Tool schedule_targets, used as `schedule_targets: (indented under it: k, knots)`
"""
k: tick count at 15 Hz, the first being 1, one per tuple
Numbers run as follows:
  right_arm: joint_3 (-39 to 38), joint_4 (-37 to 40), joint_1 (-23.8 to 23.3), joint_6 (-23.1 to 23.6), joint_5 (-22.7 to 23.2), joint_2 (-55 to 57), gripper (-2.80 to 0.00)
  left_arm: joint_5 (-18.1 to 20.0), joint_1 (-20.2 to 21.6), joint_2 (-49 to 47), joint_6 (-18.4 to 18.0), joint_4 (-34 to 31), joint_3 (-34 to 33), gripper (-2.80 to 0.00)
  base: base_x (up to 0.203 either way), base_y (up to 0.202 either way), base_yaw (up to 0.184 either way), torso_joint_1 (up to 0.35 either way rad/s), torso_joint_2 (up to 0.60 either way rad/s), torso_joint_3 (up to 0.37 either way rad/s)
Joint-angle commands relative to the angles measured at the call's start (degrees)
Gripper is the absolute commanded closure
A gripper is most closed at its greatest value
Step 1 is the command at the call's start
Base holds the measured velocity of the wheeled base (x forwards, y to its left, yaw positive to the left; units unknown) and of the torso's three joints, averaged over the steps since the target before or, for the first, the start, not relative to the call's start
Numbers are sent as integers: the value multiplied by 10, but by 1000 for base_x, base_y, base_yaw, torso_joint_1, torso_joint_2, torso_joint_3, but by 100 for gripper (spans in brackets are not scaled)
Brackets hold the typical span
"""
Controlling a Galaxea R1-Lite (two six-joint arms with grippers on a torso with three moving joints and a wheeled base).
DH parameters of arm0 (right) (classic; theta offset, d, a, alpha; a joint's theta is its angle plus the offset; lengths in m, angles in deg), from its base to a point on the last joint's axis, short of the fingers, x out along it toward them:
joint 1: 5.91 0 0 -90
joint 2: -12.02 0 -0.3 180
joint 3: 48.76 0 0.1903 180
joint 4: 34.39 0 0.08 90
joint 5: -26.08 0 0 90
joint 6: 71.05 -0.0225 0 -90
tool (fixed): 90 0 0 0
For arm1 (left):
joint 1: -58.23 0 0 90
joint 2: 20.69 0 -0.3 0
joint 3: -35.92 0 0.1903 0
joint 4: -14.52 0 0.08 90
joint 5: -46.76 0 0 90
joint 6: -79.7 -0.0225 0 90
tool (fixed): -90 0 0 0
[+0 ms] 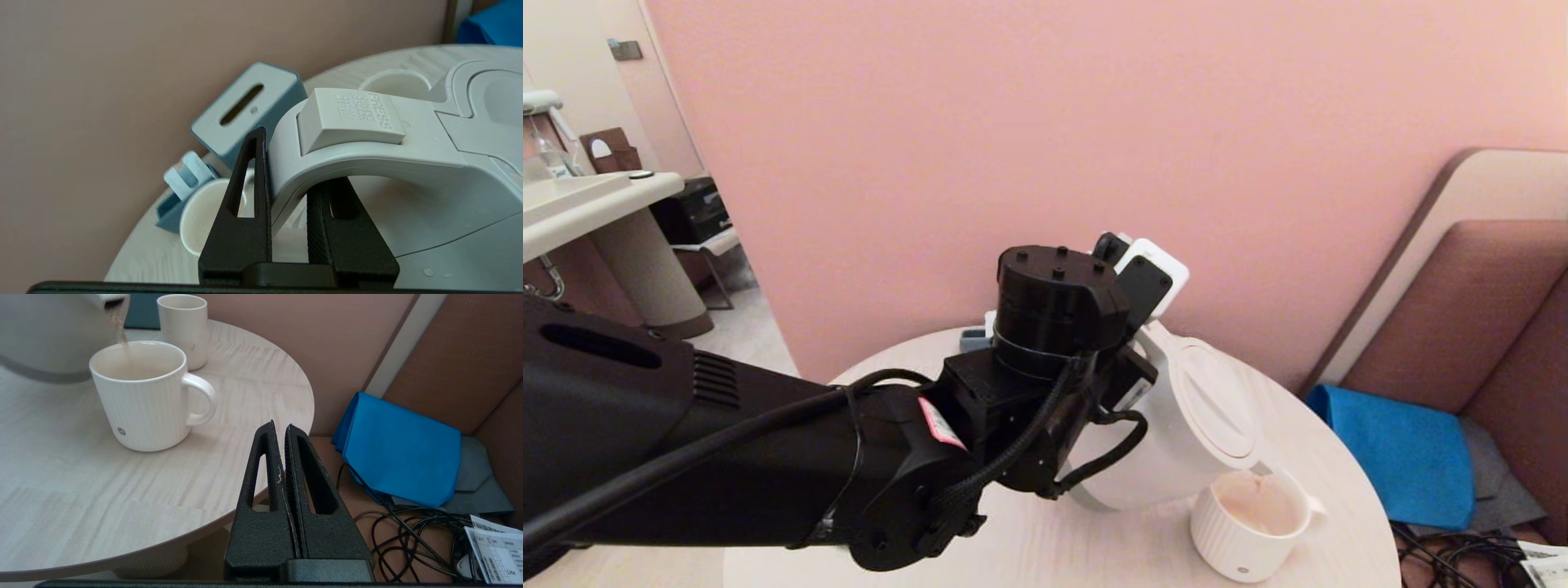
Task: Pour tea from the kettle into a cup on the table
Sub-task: Pour water into the cup
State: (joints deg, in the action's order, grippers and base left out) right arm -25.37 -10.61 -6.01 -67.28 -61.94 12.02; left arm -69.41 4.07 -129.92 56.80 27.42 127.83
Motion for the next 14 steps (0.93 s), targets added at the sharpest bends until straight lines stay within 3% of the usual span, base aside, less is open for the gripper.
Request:
schedule_targets:
  k: [1, 14]
  knots:
    - [0, 0, 0, 0, 0, 0, 0, -2, 0, -5, -5, 2, 15, 0, 0, 0, 0, 0, 0, 0]
    - [0, 0, 0, 0, 0, 0, 0, -3, -1, -14, -23, 0, 26, 0, 0, 0, 0, 0, 0, 0]
